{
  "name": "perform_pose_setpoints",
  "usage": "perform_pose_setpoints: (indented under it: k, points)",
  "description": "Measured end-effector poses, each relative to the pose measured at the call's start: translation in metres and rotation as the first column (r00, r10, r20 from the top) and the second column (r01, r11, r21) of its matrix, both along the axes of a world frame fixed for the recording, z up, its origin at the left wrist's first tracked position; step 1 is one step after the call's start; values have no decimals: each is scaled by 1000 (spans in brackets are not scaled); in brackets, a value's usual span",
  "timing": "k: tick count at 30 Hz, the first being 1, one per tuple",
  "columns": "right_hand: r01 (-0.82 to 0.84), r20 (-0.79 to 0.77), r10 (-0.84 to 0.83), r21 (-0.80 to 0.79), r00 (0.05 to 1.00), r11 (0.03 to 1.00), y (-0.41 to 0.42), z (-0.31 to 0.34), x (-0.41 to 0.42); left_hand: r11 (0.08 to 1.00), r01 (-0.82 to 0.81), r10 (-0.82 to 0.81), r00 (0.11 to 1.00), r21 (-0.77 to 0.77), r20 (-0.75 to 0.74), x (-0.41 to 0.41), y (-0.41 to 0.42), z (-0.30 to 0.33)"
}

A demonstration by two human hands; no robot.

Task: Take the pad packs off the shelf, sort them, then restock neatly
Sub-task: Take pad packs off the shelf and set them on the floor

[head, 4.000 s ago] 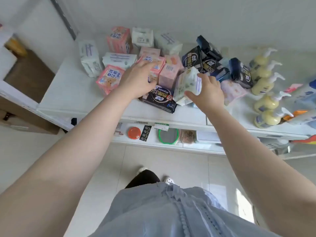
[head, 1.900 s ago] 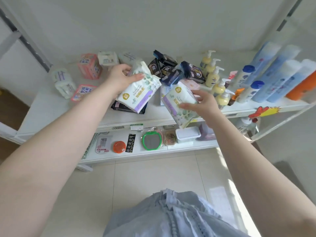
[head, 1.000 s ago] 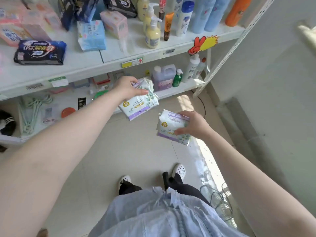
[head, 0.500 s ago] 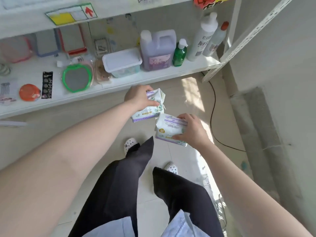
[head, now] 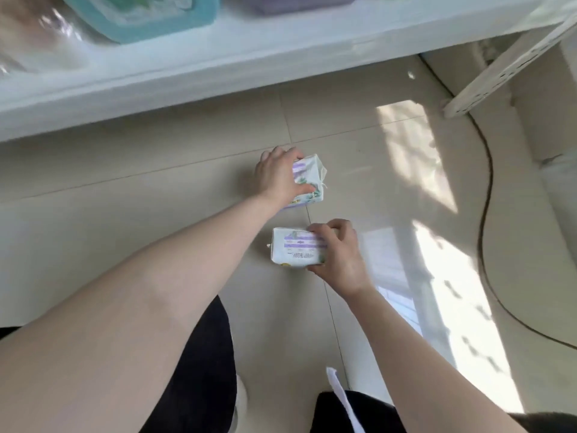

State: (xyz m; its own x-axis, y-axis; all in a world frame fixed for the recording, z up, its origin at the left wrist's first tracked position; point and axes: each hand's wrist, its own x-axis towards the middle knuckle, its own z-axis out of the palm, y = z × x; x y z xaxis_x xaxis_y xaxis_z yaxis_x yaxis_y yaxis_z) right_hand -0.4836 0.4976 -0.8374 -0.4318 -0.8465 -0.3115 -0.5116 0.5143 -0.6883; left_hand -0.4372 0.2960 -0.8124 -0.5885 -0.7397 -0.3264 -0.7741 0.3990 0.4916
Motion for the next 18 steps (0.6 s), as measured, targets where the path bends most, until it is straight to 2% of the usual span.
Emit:
perform_pose_setpoints:
  k: [4,7,9,11,12,14,16,18]
  points:
    - [46,82,-43,-39,996,998,-4,-28,-9,994,93,-94,996,54,10,-4,1,-38]
    - [77,177,-74,-9,981,997,-2,-24,-8,991,88,-78,992,105,-101,4,-2,-36]
    - [217,322,-234,88,917,972,-1,-18,-2,999,-35,38,988,20,-150,13,-7,-35]
    - [382,420,-437,212,795,900,0,-15,4,961,-273,275,959,33,-61,26,-12,-35]
    - [420,426,-498,268,756,867,-2,-16,5,906,-404,407,913,130,0,31,-12,-33]
    - [447,414,-555,333,722,830,-5,-21,4,712,-580,592,799,395,106,39,-7,-31]
    - [450,427,-567,350,704,822,-12,-27,-2,508,-640,680,709,576,187,45,2,-34]
    - [440,490,-553,334,674,833,-20,-27,-8,396,-618,702,680,680,210,52,13,-39]
